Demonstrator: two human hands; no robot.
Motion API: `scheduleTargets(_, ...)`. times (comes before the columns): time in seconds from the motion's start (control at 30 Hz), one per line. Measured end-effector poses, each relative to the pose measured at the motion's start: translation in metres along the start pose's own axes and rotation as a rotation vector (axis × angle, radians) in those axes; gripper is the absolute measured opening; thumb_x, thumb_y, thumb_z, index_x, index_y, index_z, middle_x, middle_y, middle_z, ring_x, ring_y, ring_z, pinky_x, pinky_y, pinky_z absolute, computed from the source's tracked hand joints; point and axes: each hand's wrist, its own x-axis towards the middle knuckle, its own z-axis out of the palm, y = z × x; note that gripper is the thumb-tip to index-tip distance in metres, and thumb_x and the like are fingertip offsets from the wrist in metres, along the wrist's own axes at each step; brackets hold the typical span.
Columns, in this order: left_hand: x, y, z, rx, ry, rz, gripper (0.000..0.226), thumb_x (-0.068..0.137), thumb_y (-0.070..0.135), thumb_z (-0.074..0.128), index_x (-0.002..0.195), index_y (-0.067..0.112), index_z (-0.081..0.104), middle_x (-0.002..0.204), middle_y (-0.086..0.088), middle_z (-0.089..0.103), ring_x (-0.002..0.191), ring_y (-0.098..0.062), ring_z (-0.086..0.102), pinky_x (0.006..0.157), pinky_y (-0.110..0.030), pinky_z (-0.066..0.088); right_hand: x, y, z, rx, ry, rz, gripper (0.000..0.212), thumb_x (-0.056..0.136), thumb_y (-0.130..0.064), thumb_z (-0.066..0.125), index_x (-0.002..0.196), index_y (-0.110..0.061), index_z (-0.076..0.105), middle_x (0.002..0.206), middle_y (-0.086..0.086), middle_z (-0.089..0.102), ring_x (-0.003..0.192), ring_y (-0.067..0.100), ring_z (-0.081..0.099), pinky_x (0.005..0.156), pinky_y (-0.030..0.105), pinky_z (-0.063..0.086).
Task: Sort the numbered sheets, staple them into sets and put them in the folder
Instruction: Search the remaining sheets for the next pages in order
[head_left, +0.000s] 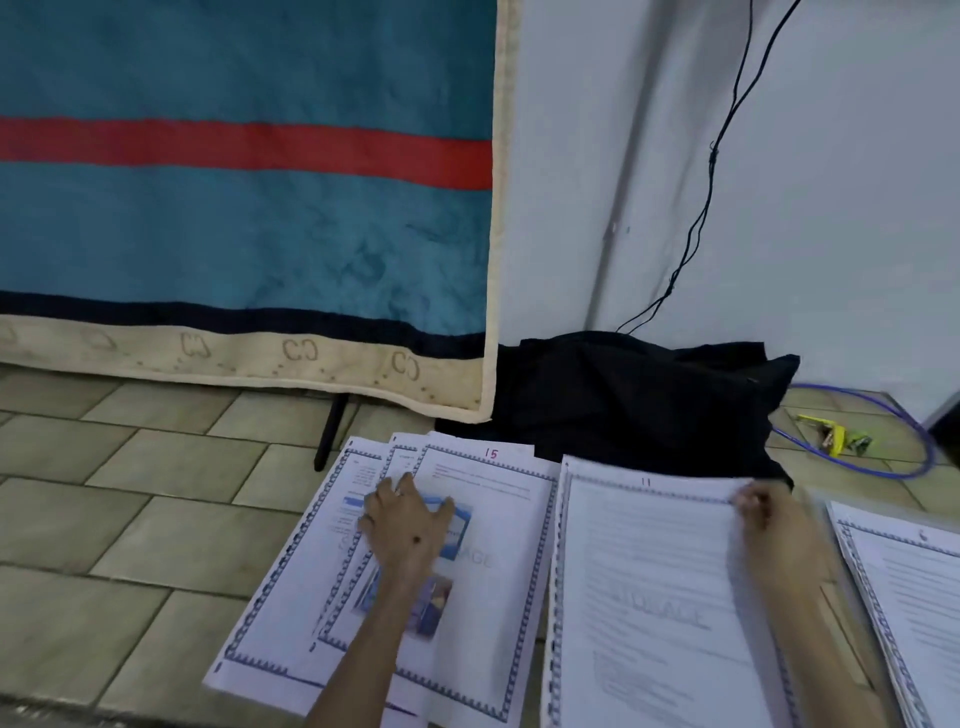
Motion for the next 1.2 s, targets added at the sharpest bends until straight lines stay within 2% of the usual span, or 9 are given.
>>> scheduleTargets(0.1,0.002,0.001,-0.009,0.081,-0.008,-0.047,0.073,0.078,0.057,0.060,0.133,0.013,0.040,0.135,-0.013,0.043,0.126,-0.030,0.034,0.098,-0.043,0.032,-0.016,0.009,0.005,0.003,-0.113,0.105,0.039,0.080,-0.037,0.058,0.105,-0.007,0.059,0.094,0.018,0.063,0.086,0.031,0.057,0.067,0.031,0.037)
scheduleTargets(0.23,0.010,0.005,-0.016,0.009,-0.044,-0.096,0.060,0.078,0.047,0.067,0.123,0.011,0.051,0.125,-0.015,0.050,0.122,-0.032,0.039,0.096,-0.043,0.034,-0.025,0.013,-0.010,0.276,-0.402,0.393,0.062,0.071,0.000,0.077,0.124,-0.004,0.046,0.090,0.013,0.063,0.078,0.023,0.060,0.071,0.040,0.048)
scheduleTargets(0.37,0.014,0.009,-0.019,-0.346,-0.042,0.032,0.023,0.086,0.029,0.063,0.102,0.012,0.064,0.103,-0.007,0.062,0.100,-0.023,0.055,0.084,-0.033,0.045,-0.020,0.040,-0.023,0.408,-0.467,0.410,0.096,0.024,-0.044,0.094,0.109,-0.011,0.065,0.099,0.012,0.074,0.090,0.037,0.070,0.082,0.055,0.055)
scheduleTargets(0.5,0.003,0.028,-0.023,-0.505,-0.161,0.099,0.026,0.088,0.027,0.062,0.105,0.008,0.061,0.097,-0.003,0.063,0.084,-0.015,0.055,0.071,-0.019,0.036,-0.020,0.038,-0.026,0.605,-0.433,0.454,0.087,0.030,-0.038,0.093,0.108,-0.014,0.063,0.103,0.015,0.072,0.091,0.037,0.069,0.072,0.051,0.058)
scheduleTargets(0.63,-0.009,0.037,-0.006,-0.502,-0.275,0.136,0.025,0.092,0.020,0.056,0.109,0.003,0.060,0.106,-0.007,0.064,0.092,-0.013,0.055,0.075,-0.022,0.041,-0.028,0.038,-0.015,0.525,-0.385,0.473,0.042,0.071,-0.021,0.072,0.111,-0.014,0.063,0.105,0.018,0.071,0.091,0.039,0.069,0.088,0.063,0.048)
scheduleTargets(0.77,-0.009,0.031,-0.006,-0.333,-0.206,0.224,0.031,0.097,0.030,0.044,0.078,0.009,0.057,0.076,-0.002,0.056,0.077,-0.018,0.052,0.064,-0.025,0.034,-0.030,0.038,-0.009,0.407,-0.345,0.450,0.022,0.088,-0.012,0.061,0.110,-0.008,0.063,0.103,0.017,0.071,0.089,0.033,0.069,0.087,0.051,0.052)
scheduleTargets(0.9,0.012,-0.010,-0.027,-0.102,0.146,-0.027,0.036,0.091,0.023,0.055,0.125,0.011,0.054,0.133,-0.014,0.051,0.119,-0.028,0.048,0.092,-0.037,0.046,-0.033,0.028,-0.010,0.377,-0.341,0.400,0.022,0.086,-0.018,0.065,0.105,-0.008,0.065,0.108,0.018,0.069,0.090,0.030,0.068,0.085,0.044,0.051)
scheduleTargets(1.07,0.025,-0.057,-0.056,-0.055,0.012,-0.348,0.062,0.080,0.037,0.069,0.123,0.001,0.043,0.128,-0.023,0.044,0.114,-0.036,0.046,0.089,-0.043,0.041,-0.024,0.034,-0.004,0.383,-0.344,0.313,0.099,0.034,-0.072,0.080,0.115,-0.017,0.063,0.107,0.001,0.072,0.096,0.022,0.069,0.090,0.046,0.052)
scheduleTargets(1.2,0.031,-0.065,-0.063,-0.362,-0.021,-0.253,0.035,0.081,0.022,0.071,0.106,-0.001,0.061,0.107,-0.020,0.067,0.078,-0.024,0.059,0.068,-0.029,0.047,-0.031,0.000,0.025,0.378,-0.410,0.263,0.025,0.089,-0.019,0.062,0.110,-0.006,0.060,0.099,0.009,0.068,0.082,0.015,0.064,0.056,0.020,0.054)
